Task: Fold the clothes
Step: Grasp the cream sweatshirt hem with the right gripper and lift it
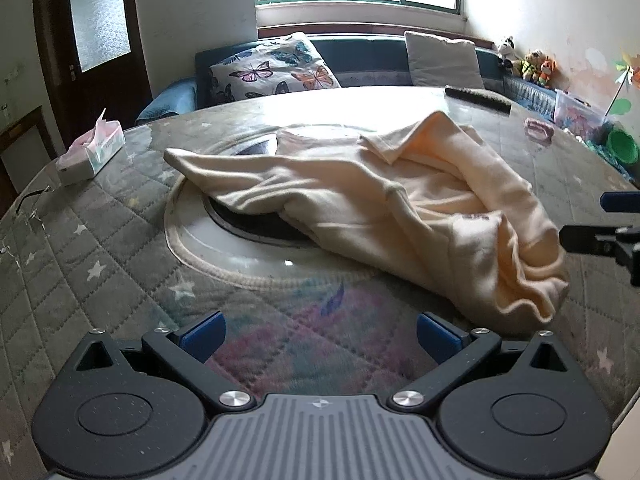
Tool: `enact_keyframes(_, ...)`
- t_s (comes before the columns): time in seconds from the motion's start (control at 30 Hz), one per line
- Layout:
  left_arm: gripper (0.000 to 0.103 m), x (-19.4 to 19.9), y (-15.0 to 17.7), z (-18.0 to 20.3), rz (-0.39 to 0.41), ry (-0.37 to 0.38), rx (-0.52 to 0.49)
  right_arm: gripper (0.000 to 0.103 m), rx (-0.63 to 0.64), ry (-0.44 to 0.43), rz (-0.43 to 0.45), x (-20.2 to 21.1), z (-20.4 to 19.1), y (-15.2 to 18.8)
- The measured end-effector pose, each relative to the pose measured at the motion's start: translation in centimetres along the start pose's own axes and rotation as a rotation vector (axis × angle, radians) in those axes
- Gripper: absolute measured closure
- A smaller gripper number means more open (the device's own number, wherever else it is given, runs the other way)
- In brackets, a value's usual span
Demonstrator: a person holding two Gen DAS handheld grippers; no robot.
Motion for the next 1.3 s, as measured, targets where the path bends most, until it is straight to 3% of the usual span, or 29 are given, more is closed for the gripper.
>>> enact_keyframes(0.3, 0.000, -1.1, -2.4, -1.4, 0.017, -0.001, 0.037, 0.001, 0.043, 0.022, 0.034, -3.1, 1.0, -5.4)
enact_keyframes(0.57, 0.000, -2.8, -3.1, -2.5, -0.007, 0.007, 0.060, 0.014, 0.060, 0.036, -0.006, -9.8, 1.3, -9.3)
enact_keyframes(0.77, 0.000, -3.8, -3.4, -3.4, -0.021, 0.011, 0.084, 0.033, 0.077, 0.046, -0.073, -14.8, 1.7, -10.3)
enact_keyframes(0.87, 0.000, -4.3, -3.6, -3.5, -0.029, 0.014, 0.088, 0.050, 0.062, 0.032, -0.093, -16.6, 2.1, -10.5)
enact_keyframes(0.93, 0.000, -4.6, -3.7, -3.5, -0.033, 0.013, 0.085, 0.075, 0.044, 0.020, -0.104, -17.2, 2.4, -10.5)
enact_keyframes(1.03, 0.001, -4.9, -3.8, -3.3, -0.038, 0.014, 0.082, 0.096, 0.032, 0.024, -0.094, -16.9, 3.0, -10.6)
enact_keyframes(1.3, 0.001, -4.6, -3.5, -2.3, -0.034, 0.026, 0.067, 0.099, -0.044, 0.156, 0.036, -10.1, 7.8, -11.0)
Point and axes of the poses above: each gripper's, at about its wrist camera, not at the fingertips, and x roughly against the way its jaws point, z to its right, y to its underside, the point moved 6 cm from there along -x, roughly the way its jaws point, and after that the axes turned 3 degrees about -x, right-handed, at the moved point
